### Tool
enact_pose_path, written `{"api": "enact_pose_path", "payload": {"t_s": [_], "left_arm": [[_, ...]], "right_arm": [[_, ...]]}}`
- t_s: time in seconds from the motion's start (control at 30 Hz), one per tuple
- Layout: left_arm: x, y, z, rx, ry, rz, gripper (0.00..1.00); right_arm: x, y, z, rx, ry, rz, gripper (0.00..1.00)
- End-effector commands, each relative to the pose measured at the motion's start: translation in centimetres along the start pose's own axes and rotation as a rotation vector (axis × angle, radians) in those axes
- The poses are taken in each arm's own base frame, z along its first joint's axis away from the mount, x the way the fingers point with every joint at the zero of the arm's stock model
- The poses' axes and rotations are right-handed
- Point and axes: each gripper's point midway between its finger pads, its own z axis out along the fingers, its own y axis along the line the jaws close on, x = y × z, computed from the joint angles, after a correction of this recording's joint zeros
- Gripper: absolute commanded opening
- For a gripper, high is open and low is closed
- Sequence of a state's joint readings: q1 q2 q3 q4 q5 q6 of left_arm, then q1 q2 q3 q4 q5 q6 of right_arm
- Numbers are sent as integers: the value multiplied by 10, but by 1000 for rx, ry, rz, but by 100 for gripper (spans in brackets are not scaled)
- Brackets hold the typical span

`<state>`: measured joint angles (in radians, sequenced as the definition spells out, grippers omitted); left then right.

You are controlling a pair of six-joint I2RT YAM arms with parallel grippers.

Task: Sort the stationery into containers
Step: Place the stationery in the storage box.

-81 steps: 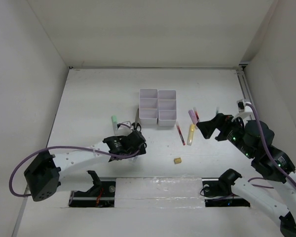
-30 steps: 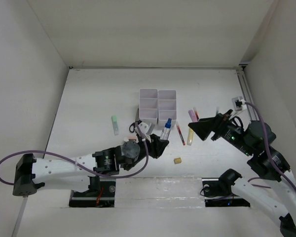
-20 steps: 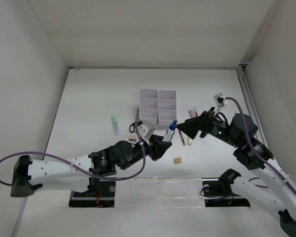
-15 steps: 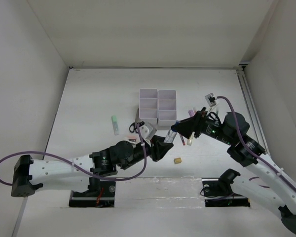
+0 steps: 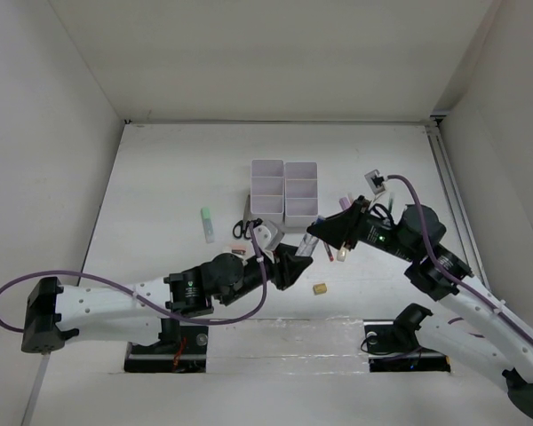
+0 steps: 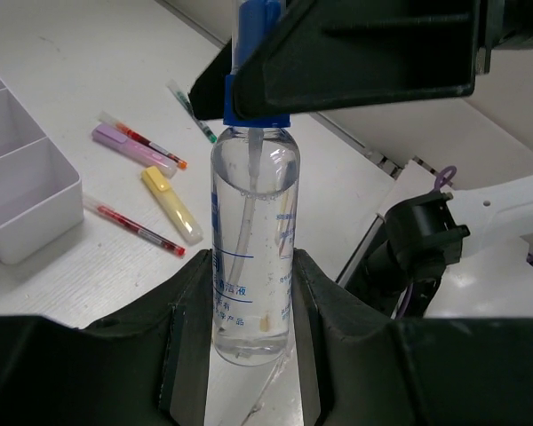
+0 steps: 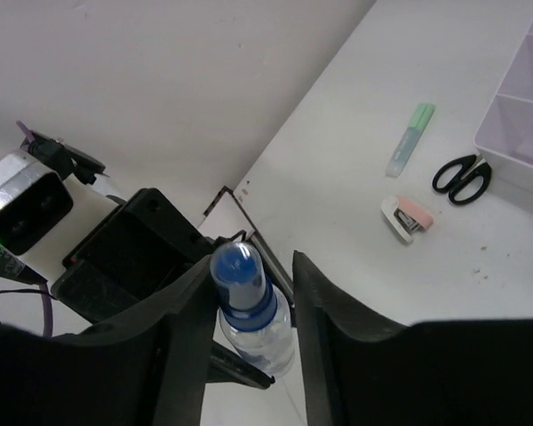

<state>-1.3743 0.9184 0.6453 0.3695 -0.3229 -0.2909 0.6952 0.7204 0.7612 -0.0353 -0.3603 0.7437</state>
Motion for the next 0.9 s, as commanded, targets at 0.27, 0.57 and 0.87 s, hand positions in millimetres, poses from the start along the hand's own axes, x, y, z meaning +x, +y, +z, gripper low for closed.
{"api": "enact_pose_path", "payload": {"t_s": [0.27,0.57,0.87], "left_arm": [[-58,-16,6,7,-143,-60,0],[-44,-2,10,-72,-107,-67,100],[-26,47,-12,-345,-39,-153,100]], "right_arm": [[2,8,4,-56,-7,-7,24],[-11,-11,17,33,-61,-31,0],[-86,-76,60,332,-256,-194,0]]}}
